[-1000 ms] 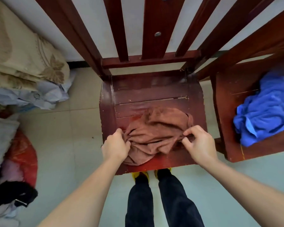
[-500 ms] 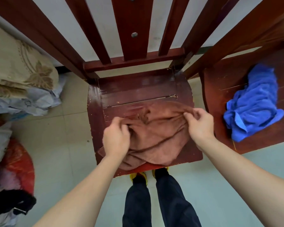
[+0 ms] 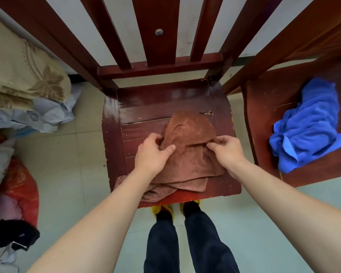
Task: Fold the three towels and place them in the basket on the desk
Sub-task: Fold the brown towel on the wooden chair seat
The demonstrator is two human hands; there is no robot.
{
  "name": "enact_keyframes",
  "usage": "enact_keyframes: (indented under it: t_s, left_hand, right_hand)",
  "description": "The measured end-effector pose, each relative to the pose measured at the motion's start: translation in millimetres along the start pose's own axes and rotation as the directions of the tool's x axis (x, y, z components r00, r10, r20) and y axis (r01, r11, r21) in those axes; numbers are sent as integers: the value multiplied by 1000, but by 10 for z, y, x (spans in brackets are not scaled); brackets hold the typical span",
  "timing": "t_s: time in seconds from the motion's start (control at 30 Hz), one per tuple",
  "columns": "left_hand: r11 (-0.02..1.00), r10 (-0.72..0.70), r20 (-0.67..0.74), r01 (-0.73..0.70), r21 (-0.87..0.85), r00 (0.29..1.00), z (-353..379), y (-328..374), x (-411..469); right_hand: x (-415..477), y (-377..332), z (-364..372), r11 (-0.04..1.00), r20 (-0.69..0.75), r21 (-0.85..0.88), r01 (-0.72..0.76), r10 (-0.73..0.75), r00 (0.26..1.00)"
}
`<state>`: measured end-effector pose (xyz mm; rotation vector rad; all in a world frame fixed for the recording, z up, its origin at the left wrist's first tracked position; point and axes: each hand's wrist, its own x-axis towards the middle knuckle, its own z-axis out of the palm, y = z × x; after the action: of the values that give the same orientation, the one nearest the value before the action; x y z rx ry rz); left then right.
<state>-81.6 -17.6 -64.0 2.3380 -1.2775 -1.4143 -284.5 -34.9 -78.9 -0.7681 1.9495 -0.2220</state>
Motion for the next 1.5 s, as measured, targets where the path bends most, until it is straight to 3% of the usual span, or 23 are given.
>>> enact_keyframes:
  t_s: [0.03,0.1,0.17,0.23,0.33,0.4,0.47,0.5,0.57,0.6,0.7,0.73,0.77,0.83,0.9,0.97,1.0,1.07,1.13,1.2,1.33,1.43,1.5]
  left_hand:
    - [997,-10,-35,8,-73,999,5,44,59]
    - [988,53,-217,-82,-129,975,-69,102,79]
    - [977,133,-383,-186,-105,914,-186,124,-50]
    - [975,191,-428,-222,-23,883,-255,32,-257]
    - [963,194,-217,-143,227,957,-178,-363,-536]
    - [952,7,8,-9,307,1000,-122,-567,-642]
    - [976,-154,96,136,173,983,-117,-600,-643]
    - [982,-186,58,184,42,981,-101,-564,-613]
    - [955,-235,-58,220,-198,970,-91,-419,-471]
    - [935,-254,-50,232,-269,966,-73,-348,-367]
    - [918,-234,128,263,-298,964,57,-217,-116]
    - [928,-223,130,251,-274,966,78,-183,-86]
    - [943,-205,87,221,-251,975,52,-133,-92]
    - [972,-115,-155,79,-222,981,-64,-78,-139]
    - [981,27,-434,-106,-160,901,-246,-48,-265]
    - [975,110,-533,-196,-107,839,-324,-133,-412]
    - [977,127,-508,-195,-83,852,-331,-212,-472]
    - [994,109,-325,-106,27,939,-223,-451,-563]
    - [994,-56,-39,59,88,998,-108,-714,-593]
    - [964,-263,96,266,-20,960,-125,-761,-578]
    - [913,-347,-65,321,-253,935,-209,-548,-277]
    - [838,-354,81,355,-415,932,-231,-277,-122]
    - [793,-352,137,373,-481,926,-266,-155,-128]
  right_hand:
    - [6,-72,20,999,-35,43,8,-7,999]
    - [-48,-206,-38,985,-171,35,171,-163,972]
    - [-245,-313,-167,928,-231,7,372,-360,904]
    - [-431,-256,-234,902,-213,32,430,-415,885]
    - [-460,173,-258,965,-234,-94,244,-260,937]
    - [-427,434,-308,955,-159,-295,9,-59,985]
    - [-409,549,-319,888,-64,-451,-87,65,996]
    - [-389,552,-306,880,-45,-469,-77,64,997]
    - [-351,432,-248,908,-54,-419,8,-33,998]
    - [-315,350,-198,924,-46,-380,49,-72,996]
    - [-168,192,43,964,89,-264,30,-6,996]
    - [-149,171,104,986,128,-166,6,16,992]
    - [-149,135,128,998,124,-63,0,8,992]
    - [-238,-10,69,990,13,33,137,-137,990]
    - [-371,-132,-78,940,-168,-1,342,-337,926]
    - [-541,-140,-200,895,-247,-80,440,-445,861]
    - [-572,-89,-223,886,-240,-131,446,-464,853]
    - [-542,158,-218,884,-119,-297,361,-409,905]
    - [-485,406,-207,814,96,-529,240,-224,970]
    - [-433,472,-213,742,153,-641,197,-129,980]
    - [-302,175,-28,895,60,-387,224,-218,974]
    - [-234,-28,201,913,264,-336,230,-143,954]
    - [-288,-136,258,911,268,-294,290,-212,940]
